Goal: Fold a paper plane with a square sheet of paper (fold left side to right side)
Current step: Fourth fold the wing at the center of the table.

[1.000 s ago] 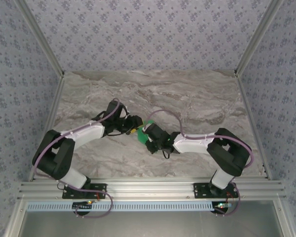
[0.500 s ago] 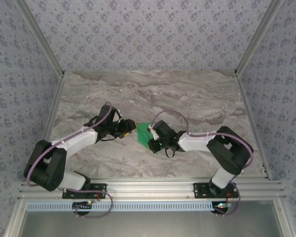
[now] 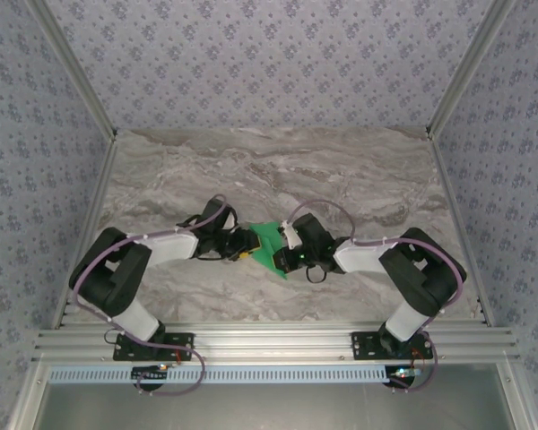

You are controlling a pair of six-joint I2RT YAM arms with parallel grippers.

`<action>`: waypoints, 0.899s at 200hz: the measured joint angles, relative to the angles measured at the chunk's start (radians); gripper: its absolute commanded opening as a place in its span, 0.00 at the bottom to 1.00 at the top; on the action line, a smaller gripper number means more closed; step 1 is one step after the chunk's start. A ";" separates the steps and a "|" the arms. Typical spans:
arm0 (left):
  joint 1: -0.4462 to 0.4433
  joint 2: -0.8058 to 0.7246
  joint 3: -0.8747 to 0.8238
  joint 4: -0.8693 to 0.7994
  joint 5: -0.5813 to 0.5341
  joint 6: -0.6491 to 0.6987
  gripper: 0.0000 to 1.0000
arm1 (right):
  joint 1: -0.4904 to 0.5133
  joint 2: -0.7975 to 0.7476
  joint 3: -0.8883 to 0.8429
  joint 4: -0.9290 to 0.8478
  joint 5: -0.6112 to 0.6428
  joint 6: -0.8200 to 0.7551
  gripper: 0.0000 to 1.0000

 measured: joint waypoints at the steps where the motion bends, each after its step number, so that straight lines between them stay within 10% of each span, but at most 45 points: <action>1: -0.001 0.002 0.003 0.001 0.000 0.000 0.37 | -0.001 0.000 0.000 0.001 -0.002 0.002 0.08; 180: -0.031 0.135 0.073 0.080 0.000 -0.034 0.38 | -0.063 0.049 -0.016 0.077 -0.130 0.089 0.07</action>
